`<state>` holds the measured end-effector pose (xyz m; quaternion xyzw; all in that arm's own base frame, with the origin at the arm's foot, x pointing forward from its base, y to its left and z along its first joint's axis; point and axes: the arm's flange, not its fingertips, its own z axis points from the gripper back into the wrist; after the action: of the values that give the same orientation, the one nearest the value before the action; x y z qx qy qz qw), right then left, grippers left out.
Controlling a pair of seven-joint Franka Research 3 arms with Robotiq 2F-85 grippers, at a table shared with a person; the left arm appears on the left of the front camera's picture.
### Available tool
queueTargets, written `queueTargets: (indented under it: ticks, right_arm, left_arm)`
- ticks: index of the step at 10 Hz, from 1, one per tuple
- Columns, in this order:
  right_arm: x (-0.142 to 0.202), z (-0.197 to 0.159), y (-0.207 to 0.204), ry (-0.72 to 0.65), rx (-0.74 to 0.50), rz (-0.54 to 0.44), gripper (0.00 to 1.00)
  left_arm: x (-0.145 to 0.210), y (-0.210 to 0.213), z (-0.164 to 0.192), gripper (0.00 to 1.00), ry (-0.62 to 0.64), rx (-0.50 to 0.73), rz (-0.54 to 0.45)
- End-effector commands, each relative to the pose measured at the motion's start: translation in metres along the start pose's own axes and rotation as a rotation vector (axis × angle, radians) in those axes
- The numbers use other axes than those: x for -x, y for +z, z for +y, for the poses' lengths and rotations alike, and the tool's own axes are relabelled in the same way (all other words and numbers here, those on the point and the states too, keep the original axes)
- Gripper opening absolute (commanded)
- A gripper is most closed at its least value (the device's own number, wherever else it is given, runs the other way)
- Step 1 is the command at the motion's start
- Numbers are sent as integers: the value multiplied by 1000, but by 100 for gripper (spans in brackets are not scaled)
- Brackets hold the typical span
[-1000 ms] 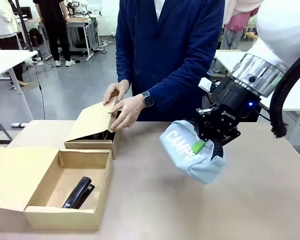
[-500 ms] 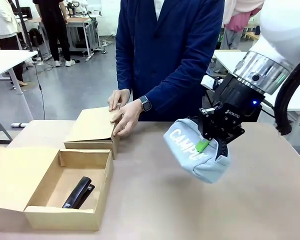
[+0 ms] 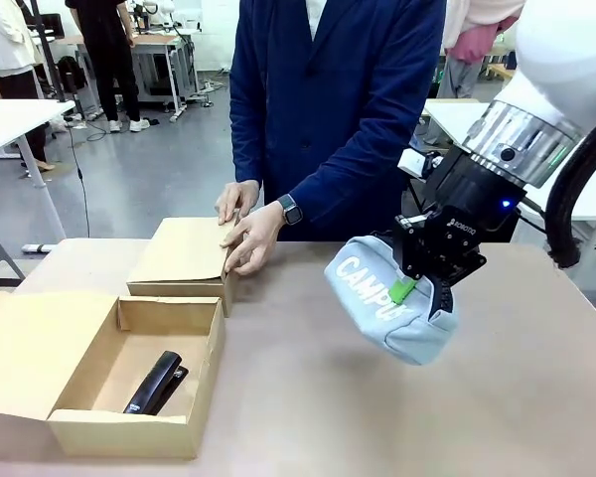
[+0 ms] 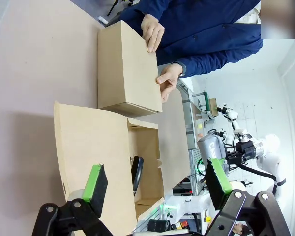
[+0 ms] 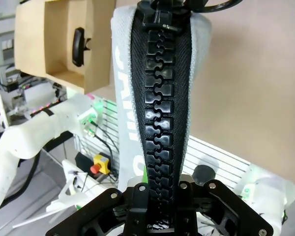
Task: Place items inside the box.
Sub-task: Pick up a Pencil pouch or Stapler and place it inside the Mailer Box closest to the robot.
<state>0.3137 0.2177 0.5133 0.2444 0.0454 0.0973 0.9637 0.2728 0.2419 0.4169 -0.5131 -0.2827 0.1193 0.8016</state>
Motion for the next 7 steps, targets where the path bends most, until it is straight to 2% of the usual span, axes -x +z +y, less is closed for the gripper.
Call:
queueTargets:
  ticks: [1,7]
  right_arm:
    - [1,9,0,6,5,-13,7]
    - [10,16,-4,21,-7,-9,7]
  left_arm:
    - [-1,0,-1,100,-18,23,-20]
    - [-1,0,-1,100,-18,23,-20]
